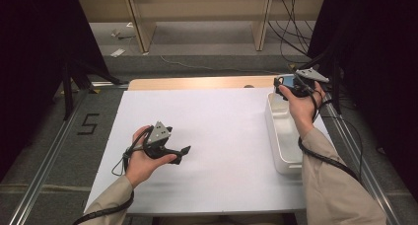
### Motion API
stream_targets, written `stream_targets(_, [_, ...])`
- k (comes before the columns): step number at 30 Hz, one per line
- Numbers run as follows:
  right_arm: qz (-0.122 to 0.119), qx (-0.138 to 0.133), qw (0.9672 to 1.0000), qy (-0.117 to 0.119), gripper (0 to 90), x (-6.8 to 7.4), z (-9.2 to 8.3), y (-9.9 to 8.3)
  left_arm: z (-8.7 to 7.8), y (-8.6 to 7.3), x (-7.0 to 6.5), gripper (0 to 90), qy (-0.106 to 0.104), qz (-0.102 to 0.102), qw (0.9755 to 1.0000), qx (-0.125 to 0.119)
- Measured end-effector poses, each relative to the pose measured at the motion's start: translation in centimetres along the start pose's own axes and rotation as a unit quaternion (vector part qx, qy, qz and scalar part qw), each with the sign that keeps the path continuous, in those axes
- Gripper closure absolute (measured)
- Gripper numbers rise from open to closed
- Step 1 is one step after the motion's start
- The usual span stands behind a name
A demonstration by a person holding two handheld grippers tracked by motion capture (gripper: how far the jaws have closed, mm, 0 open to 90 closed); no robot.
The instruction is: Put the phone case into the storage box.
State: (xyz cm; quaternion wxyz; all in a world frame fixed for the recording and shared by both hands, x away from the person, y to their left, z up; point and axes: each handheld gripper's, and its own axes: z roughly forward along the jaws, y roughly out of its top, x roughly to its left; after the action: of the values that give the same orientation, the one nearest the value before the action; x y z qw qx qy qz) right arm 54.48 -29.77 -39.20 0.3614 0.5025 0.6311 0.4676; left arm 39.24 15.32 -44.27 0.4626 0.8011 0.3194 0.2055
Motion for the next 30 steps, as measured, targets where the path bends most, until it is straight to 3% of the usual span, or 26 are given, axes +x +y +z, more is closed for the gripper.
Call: stream_targets(30, [-0.012,0.02,0.9997,-0.004,17.9,0.2,1.3,-0.9,0.0,0.0,0.0,5.3,0.0,0.0,1.0,0.001])
